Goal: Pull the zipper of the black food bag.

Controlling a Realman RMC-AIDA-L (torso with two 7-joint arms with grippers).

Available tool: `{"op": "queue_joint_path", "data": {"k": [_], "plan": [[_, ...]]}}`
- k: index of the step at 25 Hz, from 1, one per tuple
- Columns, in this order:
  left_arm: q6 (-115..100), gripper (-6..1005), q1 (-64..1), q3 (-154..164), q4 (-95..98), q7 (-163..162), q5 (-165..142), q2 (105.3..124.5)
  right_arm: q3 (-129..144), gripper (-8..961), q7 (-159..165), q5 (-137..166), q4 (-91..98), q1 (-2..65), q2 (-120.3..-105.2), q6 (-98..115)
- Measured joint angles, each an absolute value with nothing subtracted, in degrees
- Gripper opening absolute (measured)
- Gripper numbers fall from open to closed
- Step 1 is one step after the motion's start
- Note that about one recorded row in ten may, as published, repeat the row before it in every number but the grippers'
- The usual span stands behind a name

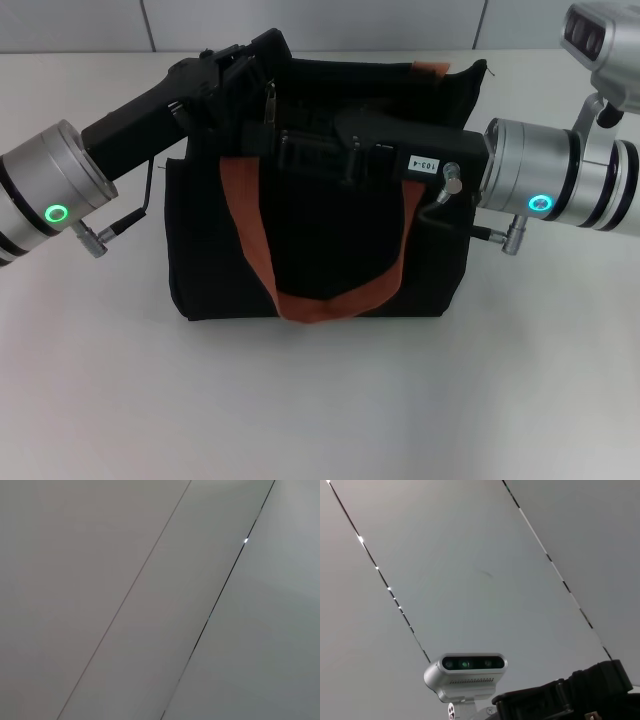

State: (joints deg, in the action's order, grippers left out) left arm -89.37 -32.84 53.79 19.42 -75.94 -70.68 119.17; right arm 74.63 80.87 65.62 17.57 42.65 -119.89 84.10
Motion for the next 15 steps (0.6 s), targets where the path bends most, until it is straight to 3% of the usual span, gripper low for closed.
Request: {"op": "queue_joint_path", "data": {"k": [14,15], "plan": [[-89.21,32,-32.9,53.78,19.33,-75.86,-70.68,119.18,74.43,666,81.93,65.56,17.67,43.12,-119.88,80.73],[-89.21,32,-32.89,53.78,19.33,-75.86,-70.67,119.18,74.52,621,81.93,65.55,17.82,43.15,-119.88,80.74]]}}
